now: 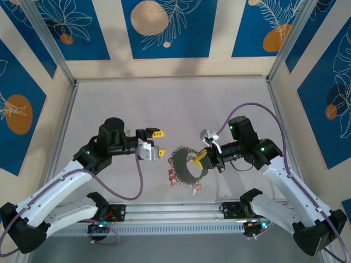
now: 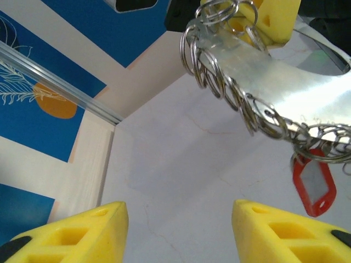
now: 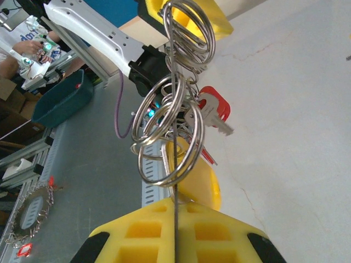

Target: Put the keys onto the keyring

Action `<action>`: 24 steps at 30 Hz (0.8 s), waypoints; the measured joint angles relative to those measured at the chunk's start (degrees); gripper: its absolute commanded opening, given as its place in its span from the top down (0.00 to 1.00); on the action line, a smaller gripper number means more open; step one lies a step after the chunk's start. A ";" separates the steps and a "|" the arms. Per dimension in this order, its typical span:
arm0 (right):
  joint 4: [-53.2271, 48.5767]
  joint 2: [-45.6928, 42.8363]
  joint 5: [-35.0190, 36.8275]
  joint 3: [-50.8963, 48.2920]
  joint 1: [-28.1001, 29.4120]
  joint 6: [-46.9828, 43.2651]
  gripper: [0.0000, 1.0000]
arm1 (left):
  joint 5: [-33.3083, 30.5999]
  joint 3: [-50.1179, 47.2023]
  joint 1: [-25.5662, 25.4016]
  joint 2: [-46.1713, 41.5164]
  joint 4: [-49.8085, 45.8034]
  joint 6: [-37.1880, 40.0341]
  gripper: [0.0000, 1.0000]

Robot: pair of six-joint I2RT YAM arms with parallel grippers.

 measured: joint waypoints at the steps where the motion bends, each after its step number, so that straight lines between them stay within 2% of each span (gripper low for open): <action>1: 0.02 0.24 0.02 0.00 -0.17 0.20 1.00 | 0.00 -0.02 -0.02 -0.07 0.02 -0.96 0.48; 7: 0.79 0.85 0.35 0.02 -1.90 3.10 1.00 | 0.72 -4.31 -0.02 -3.63 2.78 -8.72 0.48; 12: 1.81 1.29 0.31 0.02 -4.24 6.16 1.00 | 2.27 -7.89 -0.02 -5.73 3.89 -13.97 0.58; 24: 6.25 1.64 -2.29 0.02 -8.17 10.54 1.00 | 4.81 -16.04 -1.33 -4.72 13.49 -25.49 0.59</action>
